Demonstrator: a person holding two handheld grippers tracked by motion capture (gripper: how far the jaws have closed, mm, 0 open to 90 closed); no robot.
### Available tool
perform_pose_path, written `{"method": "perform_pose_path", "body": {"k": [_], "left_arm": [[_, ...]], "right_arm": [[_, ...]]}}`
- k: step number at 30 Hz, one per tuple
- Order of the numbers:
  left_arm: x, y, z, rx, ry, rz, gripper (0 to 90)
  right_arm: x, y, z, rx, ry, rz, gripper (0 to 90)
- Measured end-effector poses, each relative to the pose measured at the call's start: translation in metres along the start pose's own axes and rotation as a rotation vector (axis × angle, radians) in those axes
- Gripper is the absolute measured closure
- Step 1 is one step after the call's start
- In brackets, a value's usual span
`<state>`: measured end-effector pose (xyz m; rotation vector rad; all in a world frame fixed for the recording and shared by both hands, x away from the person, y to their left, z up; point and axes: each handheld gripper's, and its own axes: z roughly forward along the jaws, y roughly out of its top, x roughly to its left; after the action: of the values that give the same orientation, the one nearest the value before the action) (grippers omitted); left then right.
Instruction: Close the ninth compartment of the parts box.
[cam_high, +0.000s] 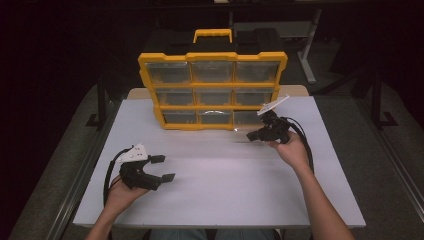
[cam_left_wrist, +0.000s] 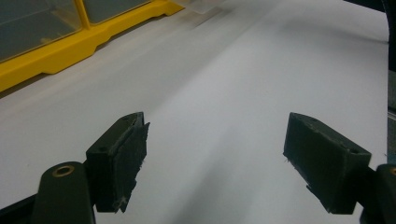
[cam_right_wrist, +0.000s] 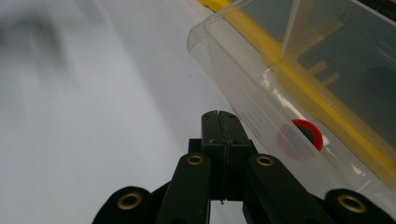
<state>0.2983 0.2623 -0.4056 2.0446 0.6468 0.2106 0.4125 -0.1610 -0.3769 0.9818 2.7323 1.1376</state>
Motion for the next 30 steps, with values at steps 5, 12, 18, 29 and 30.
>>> {"method": "perform_pose_path", "body": {"k": [5,12,18,29,30], "left_arm": [[-0.0002,-0.0001,0.0001,-0.006,-0.001,-0.006,21.1],[-0.0002,-0.0001,0.0004,-0.009,0.0,-0.01,21.1],[-0.0002,-0.0002,0.0004,-0.008,0.001,-0.013,20.9],[-0.0003,-0.0002,0.0001,-0.011,0.0,-0.02,20.9],[-0.0004,-0.0002,0.0001,-0.012,0.001,-0.022,20.9]], "right_arm": [[-0.0006,0.0017,0.0003,0.002,-0.001,0.0,88.7],[-0.0015,0.0039,0.0007,0.0,-0.004,-0.003,88.7],[-0.0015,0.006,-0.0004,0.0,-0.006,-0.001,88.8],[-0.0025,0.0075,0.0008,0.002,-0.006,-0.002,88.7],[-0.0028,0.0078,0.0012,0.0,-0.006,-0.003,88.7]]}}
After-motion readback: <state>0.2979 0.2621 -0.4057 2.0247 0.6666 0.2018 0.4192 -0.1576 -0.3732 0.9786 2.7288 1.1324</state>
